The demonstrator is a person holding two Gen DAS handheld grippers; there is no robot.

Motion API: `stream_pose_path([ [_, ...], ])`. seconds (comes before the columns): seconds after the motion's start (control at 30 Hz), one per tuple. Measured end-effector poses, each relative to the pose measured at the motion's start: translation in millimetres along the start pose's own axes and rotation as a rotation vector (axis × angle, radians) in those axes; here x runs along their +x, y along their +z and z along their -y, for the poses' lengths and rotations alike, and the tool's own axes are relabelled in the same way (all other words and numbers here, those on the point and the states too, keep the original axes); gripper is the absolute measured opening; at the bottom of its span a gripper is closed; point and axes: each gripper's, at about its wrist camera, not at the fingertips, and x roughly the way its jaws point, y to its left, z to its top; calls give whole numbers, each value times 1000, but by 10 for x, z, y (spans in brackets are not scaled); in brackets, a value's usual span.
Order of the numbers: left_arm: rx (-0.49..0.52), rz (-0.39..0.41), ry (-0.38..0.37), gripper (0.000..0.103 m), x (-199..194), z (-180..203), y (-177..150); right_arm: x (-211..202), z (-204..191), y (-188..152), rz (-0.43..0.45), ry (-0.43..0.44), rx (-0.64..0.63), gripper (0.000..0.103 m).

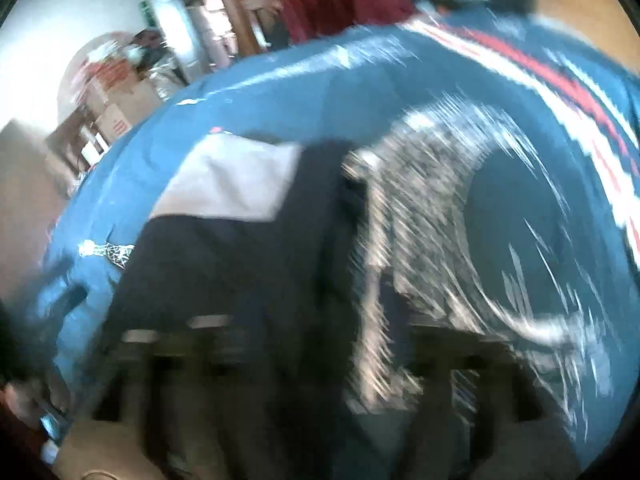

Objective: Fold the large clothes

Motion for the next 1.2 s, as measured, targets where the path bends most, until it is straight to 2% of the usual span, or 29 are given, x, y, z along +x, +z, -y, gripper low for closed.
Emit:
stream_pose_path([
  [0.03,4,-7,34,68,141,1,99,89,-71,73,-3,-3,-19,66],
  [0.07,13,-29,67,67,356,3,203,205,-118,164,-13,-10,-25,64],
  [0.13,5,-70,85,64,719,-28,364,443,-135,312,-27,-3,-4,56],
  [0.2,28,-140,139,65,1151,-58,439,841,-73,341,-148,-61,-5,51],
  [0.23,46,-222,174,70,1432,-80,405,1015,-11,308,-222,-58,12,51],
  [0.27,43,-256,159,73,1538,-106,373,1061,18,304,-246,-51,17,51],
  [0.3,50,-249,154,73,1536,-106,372,1006,-5,330,-243,-58,3,49],
  [0.33,65,-233,156,71,1471,-101,383,845,-60,358,-217,-79,-19,45],
  [0.37,78,-216,157,62,1308,-90,382,693,-91,350,-183,-77,-33,45],
  [0.43,59,-177,120,54,970,-84,298,155,-228,181,-71,-62,-86,46],
  [0.47,54,-145,93,56,700,-62,184,-23,-275,47,-42,-67,-104,47],
  [0.5,61,-128,84,58,501,-38,54,-194,-333,-167,-26,-68,-125,52],
  [0.53,72,-121,70,65,280,20,-154,-270,-370,-369,-31,-73,-138,58],
  [0.57,84,-133,60,70,193,66,-286,-288,-372,-624,-60,-91,-142,60],
  [0.63,108,-182,51,71,131,168,-615,-105,-311,-1020,-167,-97,-103,63],
  [0.67,93,-183,56,71,102,183,-722,-136,-286,-1049,-137,-106,-81,64],
  [0.73,90,-171,90,71,-21,216,-673,-340,-308,-973,-104,-141,-50,65],
  [0.77,72,-163,115,71,-140,230,-607,-514,-341,-943,-57,-132,-35,66],
  [0.83,18,-119,133,73,-432,247,-554,-790,-387,-983,4,-121,-11,84],
  [0.87,0,-115,154,80,-494,244,-560,-924,-423,-1093,18,-129,2,89],
  [0.9,-23,-116,169,83,-550,238,-594,-972,-432,-1192,14,-134,5,98],
  [0.93,-48,-124,174,85,-565,214,-632,-967,-430,-1324,-11,-148,5,101],
  [1.03,-105,-187,187,85,-493,205,-838,-795,-374,-1595,-84,-193,6,101],
  [1.1,-134,-238,188,85,-375,215,-984,-667,-271,-1635,-111,-224,31,102],
  [1.13,-139,-275,185,87,-280,216,-1055,-662,-286,-1695,-117,-227,42,103],
  [1.2,-151,-277,209,97,-244,232,-1136,-639,-298,-1695,-99,-250,33,103],
])
